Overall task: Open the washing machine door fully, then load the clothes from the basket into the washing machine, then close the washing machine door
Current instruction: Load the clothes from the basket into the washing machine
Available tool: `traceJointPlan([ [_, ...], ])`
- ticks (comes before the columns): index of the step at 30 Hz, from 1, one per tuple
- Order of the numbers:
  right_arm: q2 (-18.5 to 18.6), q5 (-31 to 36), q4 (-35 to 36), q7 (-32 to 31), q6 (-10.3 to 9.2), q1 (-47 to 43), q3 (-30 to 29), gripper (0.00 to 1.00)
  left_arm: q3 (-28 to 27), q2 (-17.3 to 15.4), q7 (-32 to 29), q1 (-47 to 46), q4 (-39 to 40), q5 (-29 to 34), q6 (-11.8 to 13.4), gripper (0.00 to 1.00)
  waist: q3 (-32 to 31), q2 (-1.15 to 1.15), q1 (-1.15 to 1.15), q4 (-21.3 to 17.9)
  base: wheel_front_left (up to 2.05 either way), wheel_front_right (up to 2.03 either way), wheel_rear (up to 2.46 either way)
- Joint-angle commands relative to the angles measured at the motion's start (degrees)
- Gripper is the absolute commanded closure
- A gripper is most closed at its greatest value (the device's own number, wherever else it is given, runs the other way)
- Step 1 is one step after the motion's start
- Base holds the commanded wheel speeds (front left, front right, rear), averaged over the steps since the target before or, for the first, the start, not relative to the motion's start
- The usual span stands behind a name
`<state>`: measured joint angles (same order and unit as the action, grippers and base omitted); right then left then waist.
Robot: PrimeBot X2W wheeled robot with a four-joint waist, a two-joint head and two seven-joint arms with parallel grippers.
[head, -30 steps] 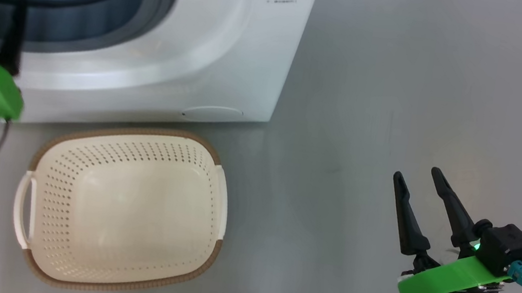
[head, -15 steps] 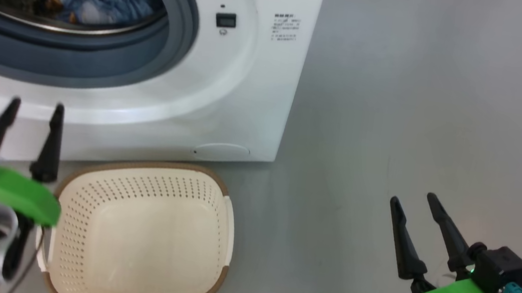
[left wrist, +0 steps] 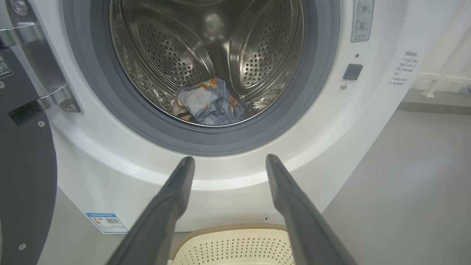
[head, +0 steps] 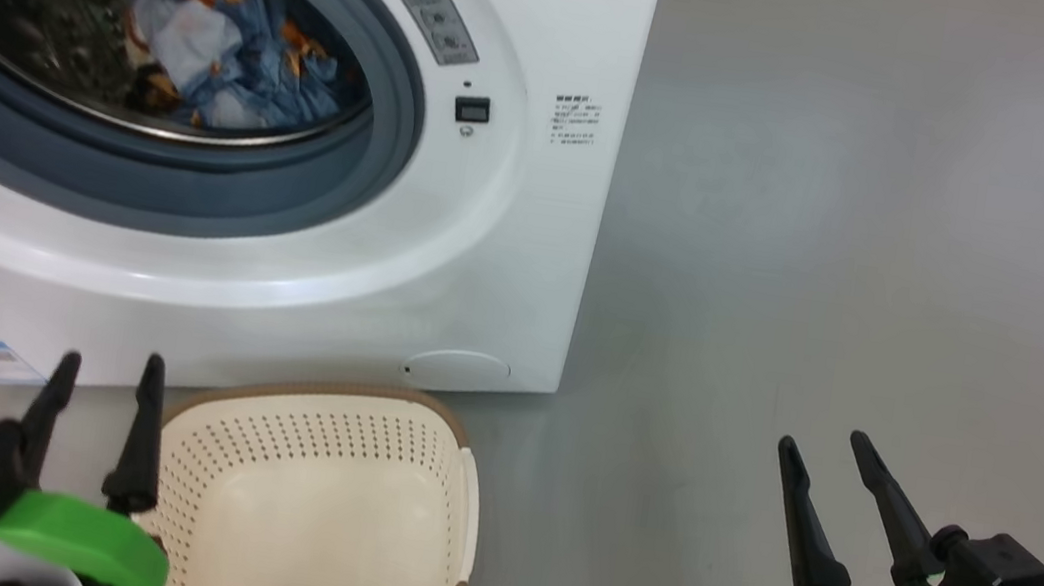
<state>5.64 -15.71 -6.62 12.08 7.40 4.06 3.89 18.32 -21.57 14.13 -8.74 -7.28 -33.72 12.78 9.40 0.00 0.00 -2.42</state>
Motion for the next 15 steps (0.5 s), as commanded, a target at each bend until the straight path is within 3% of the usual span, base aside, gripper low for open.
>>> traceJointPlan([
  [1, 0.03, 0.85, 1.60, -0.27, 0.09, -0.72, 0.80, 0.00, -2.78, -0.96, 0.62, 0.37, 1.87, 0.32, 0.63, 0.00, -1.93, 0.00, 0.00, 0.32, 0.00, 0.00, 0.00],
  [7, -0.71, 1.03, 1.92, -0.63, 0.09, -2.31, 0.20, 0.00, -3.71, 1.49, 0.83, 4.73, 3.58, 2.57, 1.35, 0.00, -4.66, 0.00, 0.00, 0.59, 0.00, 0.00, 0.00],
  [15, -1.54, 1.22, 2.29, -1.11, 0.09, -3.63, -0.11, 0.00, -6.04, 4.70, 0.85, 8.77, 5.66, 7.01, 0.22, 0.00, -6.98, 0.00, 0.00, 0.86, 0.00, 0.00, 0.00],
])
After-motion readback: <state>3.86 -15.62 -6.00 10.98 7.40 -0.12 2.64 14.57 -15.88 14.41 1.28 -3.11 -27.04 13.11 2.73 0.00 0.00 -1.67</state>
